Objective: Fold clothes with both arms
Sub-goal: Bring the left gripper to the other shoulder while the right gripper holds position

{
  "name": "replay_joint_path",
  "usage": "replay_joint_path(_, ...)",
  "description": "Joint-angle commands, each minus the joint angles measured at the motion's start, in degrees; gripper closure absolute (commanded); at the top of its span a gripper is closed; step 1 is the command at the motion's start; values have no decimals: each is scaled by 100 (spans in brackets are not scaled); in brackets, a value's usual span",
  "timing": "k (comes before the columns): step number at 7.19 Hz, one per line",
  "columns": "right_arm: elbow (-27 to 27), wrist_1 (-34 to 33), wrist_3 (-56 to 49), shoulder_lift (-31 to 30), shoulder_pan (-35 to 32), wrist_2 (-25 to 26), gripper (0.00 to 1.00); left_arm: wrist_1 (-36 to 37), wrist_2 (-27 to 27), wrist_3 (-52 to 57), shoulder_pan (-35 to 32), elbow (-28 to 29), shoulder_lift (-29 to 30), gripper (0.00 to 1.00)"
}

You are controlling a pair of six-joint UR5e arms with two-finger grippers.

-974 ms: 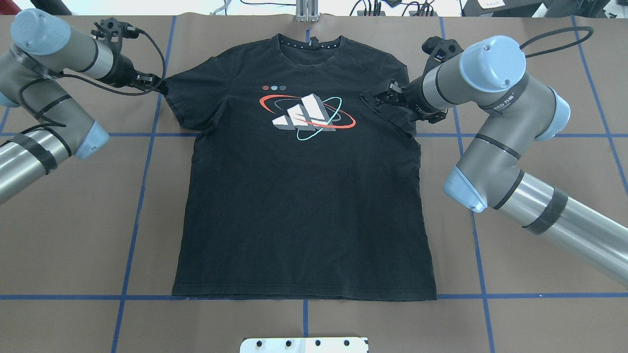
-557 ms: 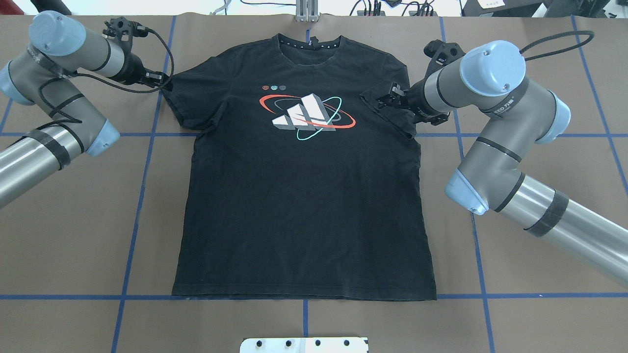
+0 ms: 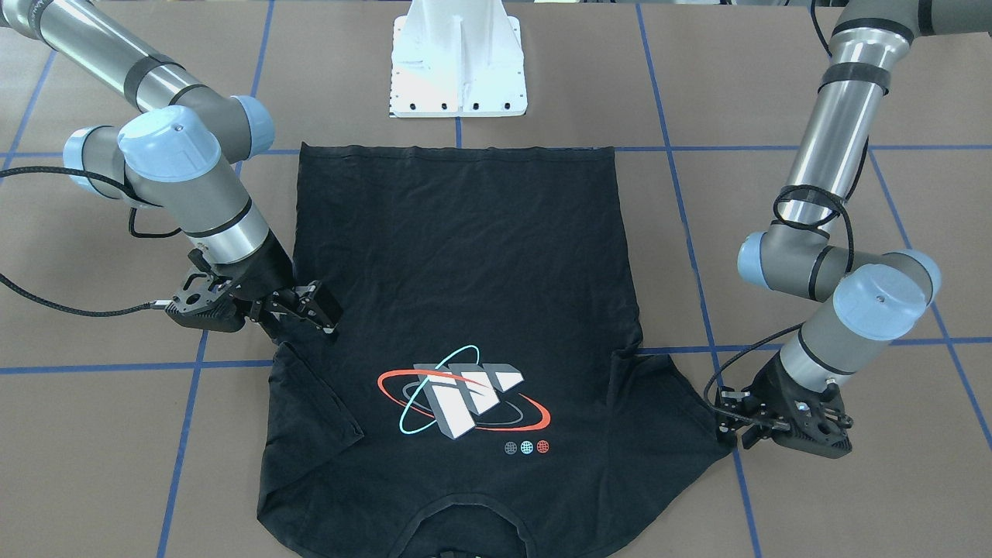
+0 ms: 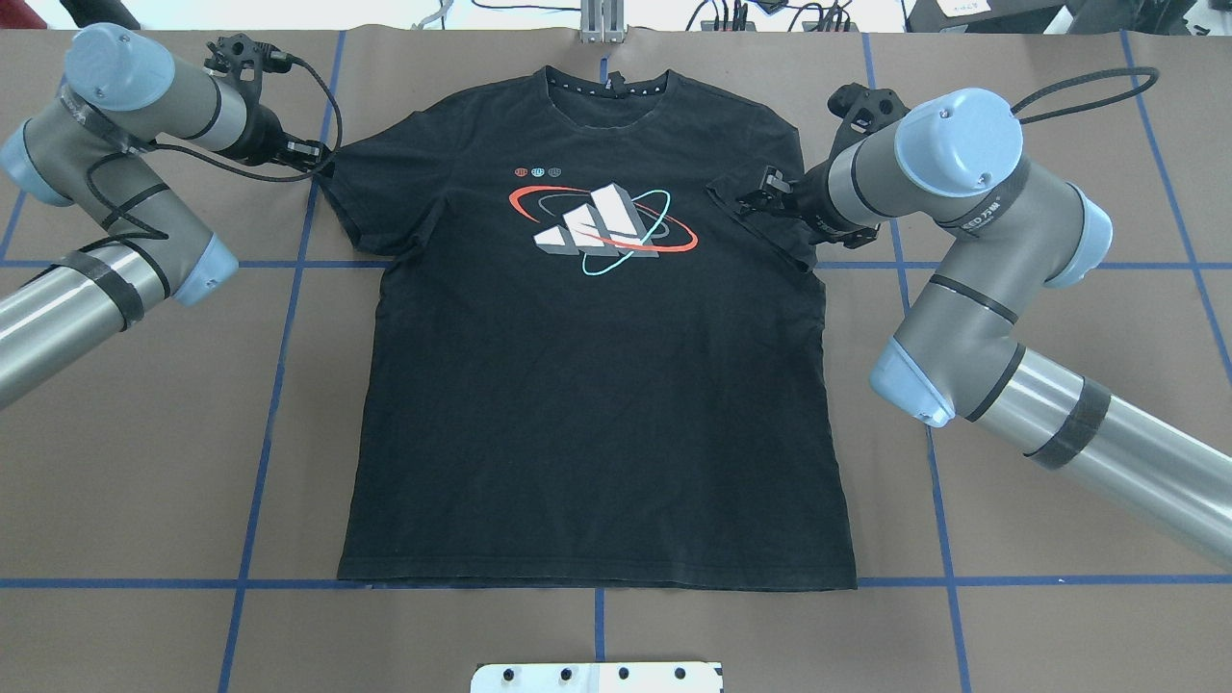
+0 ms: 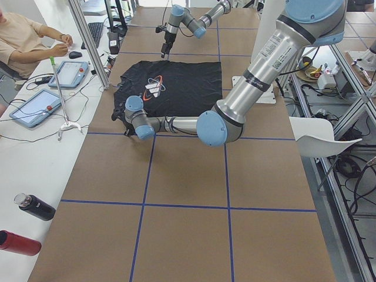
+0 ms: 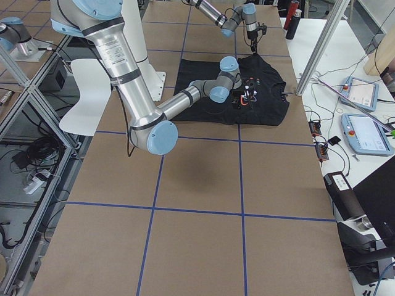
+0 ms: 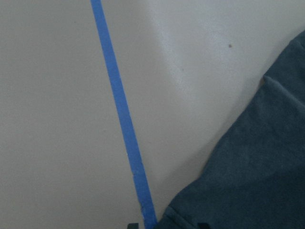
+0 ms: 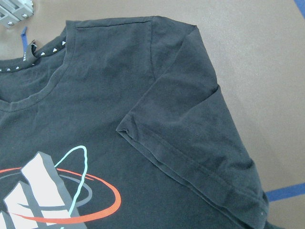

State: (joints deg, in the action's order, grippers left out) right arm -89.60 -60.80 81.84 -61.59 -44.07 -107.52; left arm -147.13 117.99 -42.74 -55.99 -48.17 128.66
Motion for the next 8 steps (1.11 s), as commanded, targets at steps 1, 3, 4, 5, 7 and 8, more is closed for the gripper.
replay_joint_path(1,-13,-2,-1,-2,4,3,0,-8,-4,-15,0,18,18,100)
replay_joint_path(3,-5,-2,-10,-2,4,3,0,1,40,-50,-26,-42,45,100)
replay_joint_path(4,-22,-2,-10,-2,4,3,0,96,110,-129,-70,-417,19,100)
replay_joint_path(5,-66,-2,-1,-2,4,-6,0,332,258,-747,-35,-926,-16,100)
replay_joint_path(7,-40,-2,-1,6,4,-6,0,552,199,-1865,411,-1019,489,100)
replay_joint_path(8,-14,-2,-10,7,4,-6,0,772,138,-1939,509,-993,676,100)
